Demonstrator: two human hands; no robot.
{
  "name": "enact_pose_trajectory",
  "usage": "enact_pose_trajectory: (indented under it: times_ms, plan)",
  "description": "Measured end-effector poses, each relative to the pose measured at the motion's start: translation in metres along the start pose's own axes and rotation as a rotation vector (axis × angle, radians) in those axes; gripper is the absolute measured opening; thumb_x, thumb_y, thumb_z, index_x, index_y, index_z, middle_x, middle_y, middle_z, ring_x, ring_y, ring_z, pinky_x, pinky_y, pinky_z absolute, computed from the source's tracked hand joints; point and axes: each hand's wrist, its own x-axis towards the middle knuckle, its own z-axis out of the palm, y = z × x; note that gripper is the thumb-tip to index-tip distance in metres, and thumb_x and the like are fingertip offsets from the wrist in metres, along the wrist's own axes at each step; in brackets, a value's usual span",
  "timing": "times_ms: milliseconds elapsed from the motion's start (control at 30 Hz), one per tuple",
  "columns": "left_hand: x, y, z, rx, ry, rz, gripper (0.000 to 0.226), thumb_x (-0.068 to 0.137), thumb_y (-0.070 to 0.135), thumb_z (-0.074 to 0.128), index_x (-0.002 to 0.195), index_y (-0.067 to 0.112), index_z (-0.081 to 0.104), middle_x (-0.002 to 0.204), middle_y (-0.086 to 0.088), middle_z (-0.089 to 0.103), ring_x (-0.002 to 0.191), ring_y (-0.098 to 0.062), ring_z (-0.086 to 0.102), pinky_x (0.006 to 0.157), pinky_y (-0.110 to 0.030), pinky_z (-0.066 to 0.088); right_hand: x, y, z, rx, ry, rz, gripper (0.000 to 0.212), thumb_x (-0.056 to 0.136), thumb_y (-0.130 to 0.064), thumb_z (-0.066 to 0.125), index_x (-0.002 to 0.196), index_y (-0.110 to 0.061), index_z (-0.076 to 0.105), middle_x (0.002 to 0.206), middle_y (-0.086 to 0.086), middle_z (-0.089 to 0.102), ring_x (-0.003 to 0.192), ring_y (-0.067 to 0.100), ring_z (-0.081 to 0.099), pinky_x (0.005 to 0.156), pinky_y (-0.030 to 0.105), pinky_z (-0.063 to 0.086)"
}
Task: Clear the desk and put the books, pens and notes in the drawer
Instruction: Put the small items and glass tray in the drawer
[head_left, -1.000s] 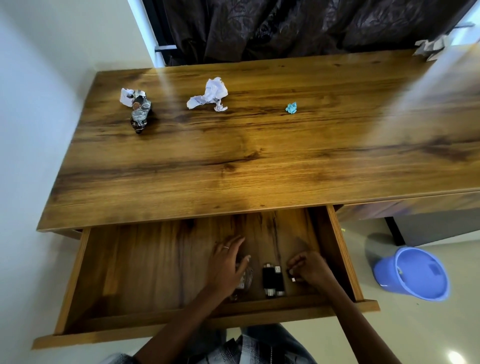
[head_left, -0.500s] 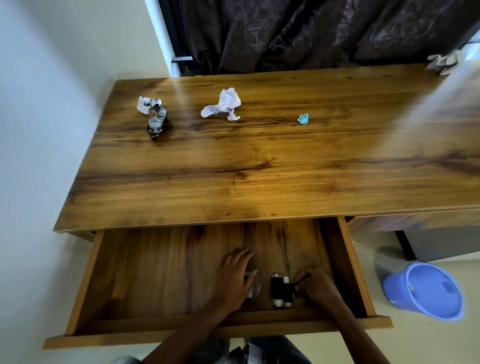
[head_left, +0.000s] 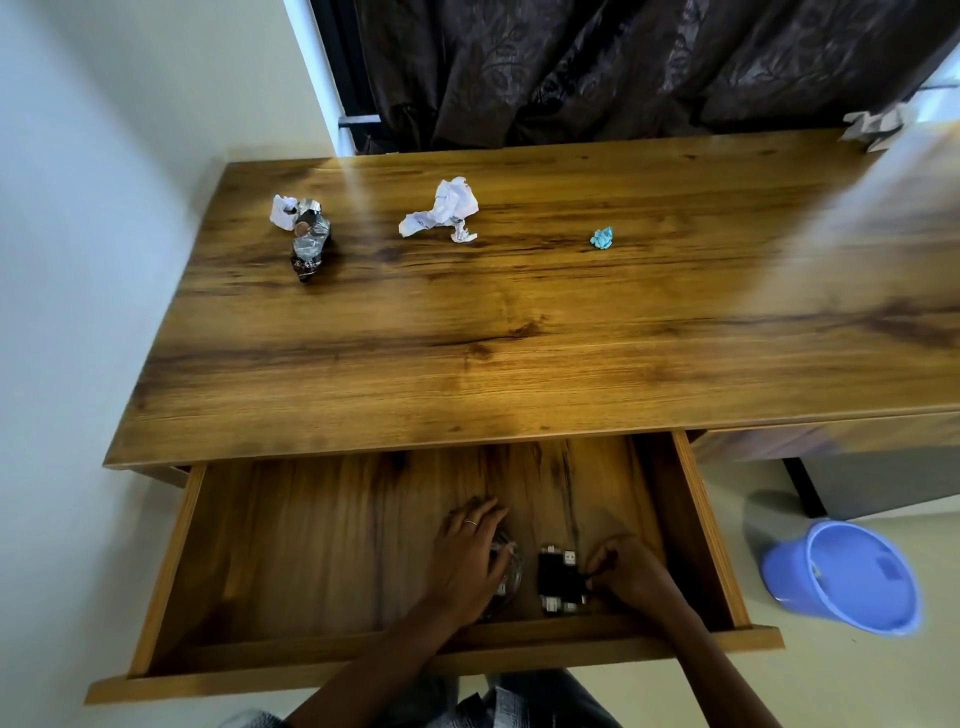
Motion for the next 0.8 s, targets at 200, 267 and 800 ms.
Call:
enact_pose_trajectory:
  times_ms: [200,267,800]
  plan:
    - [0.0,-0.002,0.001,-0.004,0.013,0.018,0.051,0.098,0.044,0.033,0.146,0.027,0.028,0.155,0.01,0.021,0.143,-0.01,0.012,0.117,-0.031,0.015,-0.001,0.001,0.001,-0.057,-0.01,-0.005,0.016,0.079,-0.011,0.069,0.075,-0.022,0.057,0.085,-0.005,0.06,0.08,0.005,0.058,0.068,0.018,0.047]
    - [-0.001,-0.002,0.0,-0.012,0.009,0.017,0.05,0.098,0.043,0.034,0.146,0.027,0.029,0.155,0.009,0.022,0.142,-0.011,0.013,0.117,-0.032,0.015,-0.002,0.001,0.0,-0.087,-0.017,-0.007,0.015,0.08,-0.012,0.068,0.078,-0.022,0.057,0.086,-0.007,0.059,0.079,0.005,0.057,0.067,0.017,0.046]
    - [0.009,0.06,-0.025,0.421,-0.148,0.257,0.071,0.079,0.03,0.07,0.139,0.01,0.037,0.15,-0.01,0.032,0.145,-0.027,0.011,0.106,-0.046,-0.024,-0.003,-0.006,0.01,-0.08,0.111,0.052,0.007,0.09,-0.014,0.055,0.093,-0.02,0.055,0.091,0.0,0.059,0.082,0.015,0.062,0.073,0.026,0.054]
